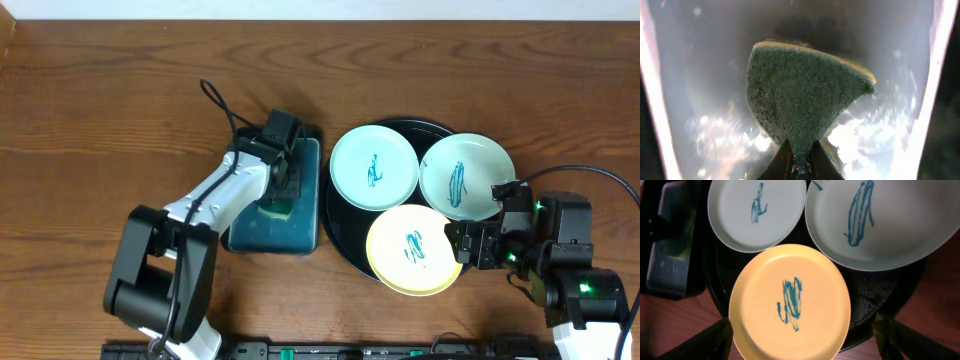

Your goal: Clean dirty plates on tray and stack at the side

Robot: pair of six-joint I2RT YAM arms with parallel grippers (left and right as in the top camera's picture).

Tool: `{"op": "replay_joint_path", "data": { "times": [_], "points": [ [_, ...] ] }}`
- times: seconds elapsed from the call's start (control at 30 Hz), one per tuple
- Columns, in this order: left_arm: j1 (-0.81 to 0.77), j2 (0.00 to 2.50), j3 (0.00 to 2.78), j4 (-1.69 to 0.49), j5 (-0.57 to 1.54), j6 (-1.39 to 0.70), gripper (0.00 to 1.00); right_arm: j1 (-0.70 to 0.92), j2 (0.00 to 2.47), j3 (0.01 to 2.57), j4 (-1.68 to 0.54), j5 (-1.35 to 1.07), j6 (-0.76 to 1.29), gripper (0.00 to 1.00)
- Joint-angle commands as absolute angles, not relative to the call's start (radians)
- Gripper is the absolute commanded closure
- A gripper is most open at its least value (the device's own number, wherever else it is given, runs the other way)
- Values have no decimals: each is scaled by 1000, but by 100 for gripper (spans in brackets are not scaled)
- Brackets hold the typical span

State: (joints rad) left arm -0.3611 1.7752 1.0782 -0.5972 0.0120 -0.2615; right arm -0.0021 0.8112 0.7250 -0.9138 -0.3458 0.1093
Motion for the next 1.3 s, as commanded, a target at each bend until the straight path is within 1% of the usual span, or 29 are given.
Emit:
{"op": "replay_joint_path", "data": {
  "times": [0.0,0.1,0.13,0.23,0.43,0.53,0.6,0.77,1.0,1.2,1.27],
  "points": [
    [-360,1686,1098,-627,7,-256,93,8,820,744,-921,-348,97,13],
    [-360,1618,1098,-647,7,-256,93,8,842,744,-926,-348,101,16],
    [-360,1605,1098,-654,7,-257,92,8,852,744,-927,-348,101,18],
    [-361,1598,1096,-664,7,-257,93,9,890,743,-928,-348,113,20],
    [-361,1650,1052,-662,12,-296,92,8,998,742,-929,-348,119,25],
    [-361,1695,1036,-657,15,-321,93,8,1058,742,-928,-346,119,30],
    [-361,1732,1036,-657,15,-320,93,8,1102,742,-926,-343,119,35],
    [-361,1795,1036,-649,15,-321,93,8,1207,742,-924,-318,119,38],
    [-360,1763,1042,-651,16,-320,92,8,1313,742,-878,-318,119,58],
    [-361,1656,1047,-673,18,-320,93,9,1379,742,-807,-318,118,68],
    [-361,1610,1047,-681,18,-320,92,9,1402,742,-789,-318,118,69]
  ]
}}
